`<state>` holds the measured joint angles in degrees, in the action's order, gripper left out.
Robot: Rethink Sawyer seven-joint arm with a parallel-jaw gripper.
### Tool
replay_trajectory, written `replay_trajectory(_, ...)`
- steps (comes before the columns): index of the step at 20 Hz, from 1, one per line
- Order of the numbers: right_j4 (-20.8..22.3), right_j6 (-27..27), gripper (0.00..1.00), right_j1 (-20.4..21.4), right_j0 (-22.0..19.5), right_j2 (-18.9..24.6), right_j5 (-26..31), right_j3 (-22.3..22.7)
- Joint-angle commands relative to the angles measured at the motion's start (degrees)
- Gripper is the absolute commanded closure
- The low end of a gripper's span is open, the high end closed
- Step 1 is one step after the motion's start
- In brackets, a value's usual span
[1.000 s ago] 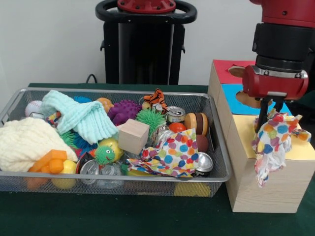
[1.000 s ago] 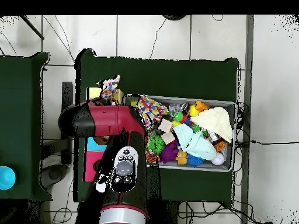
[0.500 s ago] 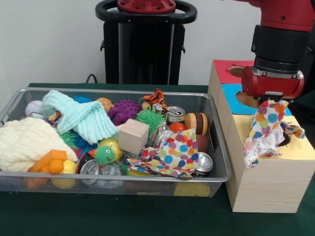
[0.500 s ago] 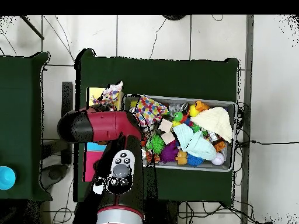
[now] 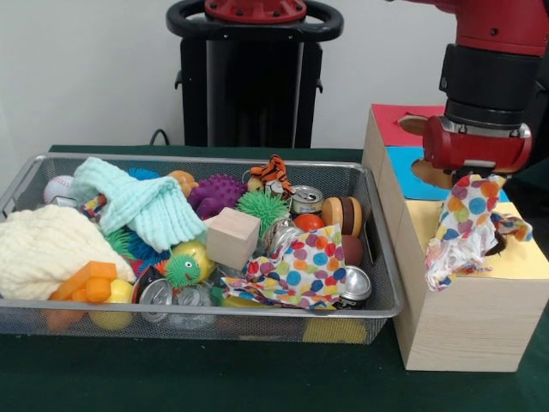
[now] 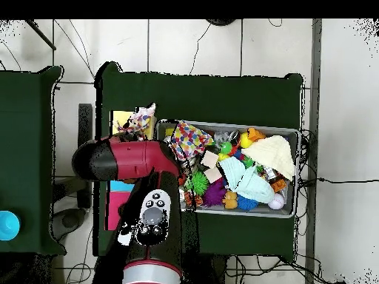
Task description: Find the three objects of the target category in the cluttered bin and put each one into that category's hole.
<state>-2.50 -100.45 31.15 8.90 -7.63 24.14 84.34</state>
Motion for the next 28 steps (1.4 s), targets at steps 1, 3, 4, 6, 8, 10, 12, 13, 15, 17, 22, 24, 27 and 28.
replay_trajectory(1, -2.0, -6.46, 1.0, -4.62, -1.46, 9.74, 1.22, 3.38)
replay_trajectory(3, -2.3, -6.34, 1.0, -4.86, -1.72, 10.54, 1.29, 3.13)
replay_trajectory(4, -2.49, -6.33, 1.0, -5.03, -1.86, 11.04, 1.12, 2.99)
replay_trajectory(6, -2.77, -5.98, 1.0, -5.09, -2.59, 12.43, 0.38, 3.18)
replay_trajectory(8, -2.68, -6.04, 1.0, -5.03, -2.63, 12.91, -0.65, 2.86)
replay_trajectory(10, -2.5, -6.29, 1.0, -5.24, -2.42, 12.55, -0.59, 2.23)
replay_trajectory(12, -2.27, -6.75, 1.0, -5.84, -1.89, 11.75, -0.32, 1.2)
replay_trajectory(13, -2.09, -7.15, 1.0, -6.13, -1.42, 10.93, -0.16, 0.63)
replay_trajectory(15, -1.82, -7.55, 1.0, -6.92, -0.79, 9.51, 0.53, -0.91)
replay_trajectory(17, -1.65, -7.63, 1.0, -7.6, -0.51, 8.6, 1.31, -2.47)
replay_trajectory(22, -1.43, -8.18, 1.0, -7.96, 0.11, 7.19, 1.49, -3.86)
replay_trajectory(24, -1.29, -8.35, 1.0, -7.78, 0.48, 6.66, 1.44, -4.0)
replay_trajectory(27, -1.48, -8.34, 0.0, -8.15, 0.75, 6.02, 2.76, -5.36)
replay_trajectory(28, -1.56, -8.31, 0.0, -8.04, 0.7, 6.08, 3.01, -5.34)
